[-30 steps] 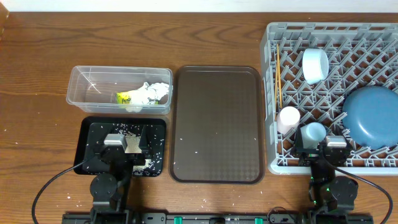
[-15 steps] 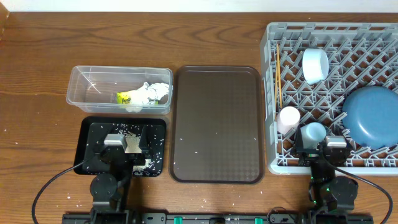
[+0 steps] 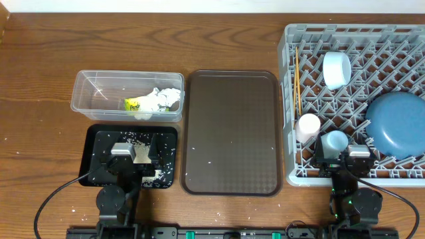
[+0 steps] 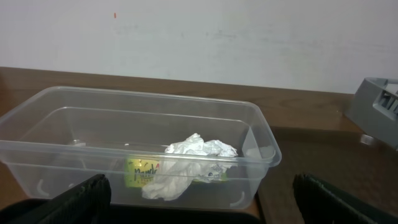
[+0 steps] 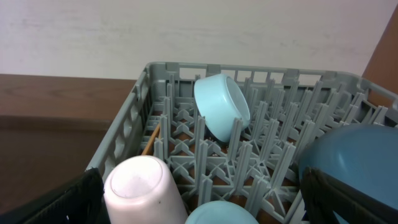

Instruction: Sort waste into correct bins and load items into the dishwasher rack

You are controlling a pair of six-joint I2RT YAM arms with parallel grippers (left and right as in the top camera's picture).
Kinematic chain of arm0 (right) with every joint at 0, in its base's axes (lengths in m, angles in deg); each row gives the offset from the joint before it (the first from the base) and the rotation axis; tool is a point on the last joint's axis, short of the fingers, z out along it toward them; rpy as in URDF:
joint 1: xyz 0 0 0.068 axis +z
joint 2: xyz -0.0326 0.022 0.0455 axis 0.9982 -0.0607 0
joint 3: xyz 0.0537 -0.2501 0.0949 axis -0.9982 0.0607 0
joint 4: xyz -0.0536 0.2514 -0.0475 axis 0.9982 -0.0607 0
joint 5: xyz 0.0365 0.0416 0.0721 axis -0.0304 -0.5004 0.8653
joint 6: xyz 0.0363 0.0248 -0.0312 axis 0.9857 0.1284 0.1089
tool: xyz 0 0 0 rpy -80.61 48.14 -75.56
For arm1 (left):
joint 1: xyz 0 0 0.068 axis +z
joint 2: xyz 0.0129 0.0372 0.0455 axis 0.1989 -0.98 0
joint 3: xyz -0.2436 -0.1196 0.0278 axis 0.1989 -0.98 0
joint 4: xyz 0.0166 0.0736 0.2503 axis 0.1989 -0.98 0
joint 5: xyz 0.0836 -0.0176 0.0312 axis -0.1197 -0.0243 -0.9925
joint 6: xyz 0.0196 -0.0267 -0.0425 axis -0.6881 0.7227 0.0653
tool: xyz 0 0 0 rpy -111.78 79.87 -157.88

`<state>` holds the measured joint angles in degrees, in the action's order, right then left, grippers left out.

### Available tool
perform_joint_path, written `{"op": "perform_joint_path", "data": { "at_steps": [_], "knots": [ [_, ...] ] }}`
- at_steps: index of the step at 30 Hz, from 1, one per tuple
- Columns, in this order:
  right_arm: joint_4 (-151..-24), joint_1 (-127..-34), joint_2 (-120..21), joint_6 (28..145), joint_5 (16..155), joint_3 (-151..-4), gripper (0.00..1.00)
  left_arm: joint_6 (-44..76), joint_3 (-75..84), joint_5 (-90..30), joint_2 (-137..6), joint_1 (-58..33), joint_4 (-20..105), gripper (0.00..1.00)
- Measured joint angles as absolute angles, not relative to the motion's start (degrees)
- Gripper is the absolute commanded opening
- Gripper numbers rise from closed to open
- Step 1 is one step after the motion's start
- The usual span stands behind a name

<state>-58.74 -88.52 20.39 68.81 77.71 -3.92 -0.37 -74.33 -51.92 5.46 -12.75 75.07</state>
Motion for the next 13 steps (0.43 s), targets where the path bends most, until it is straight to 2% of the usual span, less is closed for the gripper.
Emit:
{"op": "perform_joint_path", "data": {
  "at_steps": [13],
  "knots": [
    [-58.74, -88.52, 20.39, 68.81, 77.71, -3.92, 0.99, -0.37, -74.33, -51.92, 5.46, -12.75, 75.07, 0.96]
  ]
}}
